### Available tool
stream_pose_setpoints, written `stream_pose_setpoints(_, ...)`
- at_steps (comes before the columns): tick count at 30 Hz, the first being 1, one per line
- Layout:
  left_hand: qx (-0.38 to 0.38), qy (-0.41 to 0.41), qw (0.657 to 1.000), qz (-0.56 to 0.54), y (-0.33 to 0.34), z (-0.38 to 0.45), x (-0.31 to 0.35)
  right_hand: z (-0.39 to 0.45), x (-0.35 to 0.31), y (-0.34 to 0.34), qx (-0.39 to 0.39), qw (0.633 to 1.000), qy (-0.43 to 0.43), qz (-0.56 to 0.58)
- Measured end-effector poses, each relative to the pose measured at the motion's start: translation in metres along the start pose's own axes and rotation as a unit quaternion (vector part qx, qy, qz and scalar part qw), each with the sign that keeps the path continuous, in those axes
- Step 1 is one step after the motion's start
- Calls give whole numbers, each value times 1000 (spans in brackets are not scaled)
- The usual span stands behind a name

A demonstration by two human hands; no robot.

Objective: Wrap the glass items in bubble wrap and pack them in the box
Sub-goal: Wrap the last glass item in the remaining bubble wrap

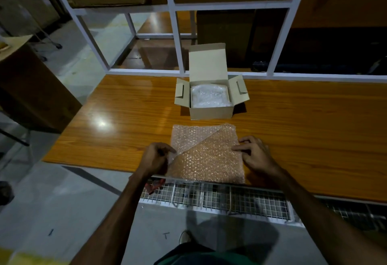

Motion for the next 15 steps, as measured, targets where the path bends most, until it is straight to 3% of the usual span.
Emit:
stream_pose_setpoints(4,-22,38,997,-58,-1,-4,-2,-1,1,-3,-1,1000,7,-5)
stream_pose_setpoints(7,-46,8,987,-152,1,-8,6,0,7,-2,-3,1000,1,-10)
stream_pose_setpoints(15,-3,-97,988,-117,10,8,8,5,-3,4,72,995,70,29)
Point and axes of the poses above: each hand's wrist, its own z-axis towards the middle knuckle, its own y-axis out of the palm, x = y × z, the point moved 2 cm from there along z, towards the middle knuckle, and after that the axes turned 6 degrees about z, right-handed, at the moved point
